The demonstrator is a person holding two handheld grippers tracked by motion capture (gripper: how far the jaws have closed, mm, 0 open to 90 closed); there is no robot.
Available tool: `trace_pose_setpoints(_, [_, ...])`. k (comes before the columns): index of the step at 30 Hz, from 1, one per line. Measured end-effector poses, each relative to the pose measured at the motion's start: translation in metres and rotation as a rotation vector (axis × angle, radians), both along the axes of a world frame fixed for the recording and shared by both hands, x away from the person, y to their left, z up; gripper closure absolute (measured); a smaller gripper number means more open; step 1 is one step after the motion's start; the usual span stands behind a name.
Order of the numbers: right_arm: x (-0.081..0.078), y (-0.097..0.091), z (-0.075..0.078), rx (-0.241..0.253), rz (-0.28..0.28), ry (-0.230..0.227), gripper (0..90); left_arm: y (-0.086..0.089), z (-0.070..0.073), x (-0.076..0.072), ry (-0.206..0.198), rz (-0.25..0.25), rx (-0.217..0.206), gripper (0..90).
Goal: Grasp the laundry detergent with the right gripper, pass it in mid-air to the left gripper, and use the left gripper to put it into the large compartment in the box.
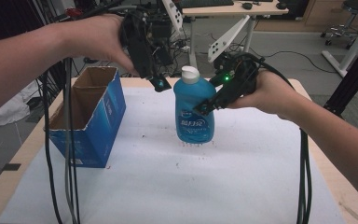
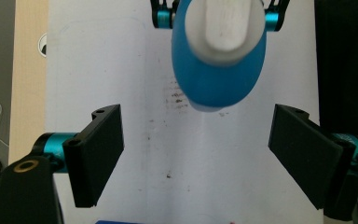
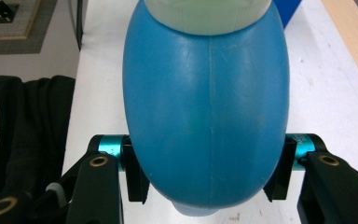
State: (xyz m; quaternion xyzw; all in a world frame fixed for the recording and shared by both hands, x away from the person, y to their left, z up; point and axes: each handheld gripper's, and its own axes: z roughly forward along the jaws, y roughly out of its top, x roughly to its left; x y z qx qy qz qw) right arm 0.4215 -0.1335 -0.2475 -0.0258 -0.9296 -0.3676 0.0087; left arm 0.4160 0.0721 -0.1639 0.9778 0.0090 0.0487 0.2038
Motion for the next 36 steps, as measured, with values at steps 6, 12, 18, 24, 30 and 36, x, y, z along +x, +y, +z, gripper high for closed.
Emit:
trace_pose_setpoints(6, [-0.001, 0.01, 0.008, 0.017, 0.03, -0.004, 45.6, -0.004, 0.007, -0.005, 0.017, -0.012, 0.007, 18.2])
trace_pose_setpoints(12, [0.0, 0.017, 0.01, 0.041, 0.043, -0.009, 46.2, -0.009, 0.007, -0.007, 0.018, -0.028, 0.044, 18.2])
trace_pose_setpoints(18, [-0.001, 0.02, 0.011, 0.046, 0.05, 0.005, 46.4, -0.015, 0.008, -0.008, 0.018, -0.023, 0.043, 18.2])
trace_pose_setpoints(24, [-0.001, 0.02, 0.013, 0.043, 0.051, 0.001, 46.4, -0.021, 0.006, -0.007, 0.027, -0.022, 0.051, 18.2])
trace_pose_setpoints(30, [-0.001, 0.019, 0.013, 0.049, 0.045, 0.001, 46.5, -0.026, 0.005, -0.006, 0.021, -0.024, 0.066, 18.2])
trace_pose_setpoints(36, [-0.002, 0.019, 0.013, 0.054, 0.048, -0.002, 46.5, -0.028, 0.002, -0.006, 0.023, -0.021, 0.082, 18.3])
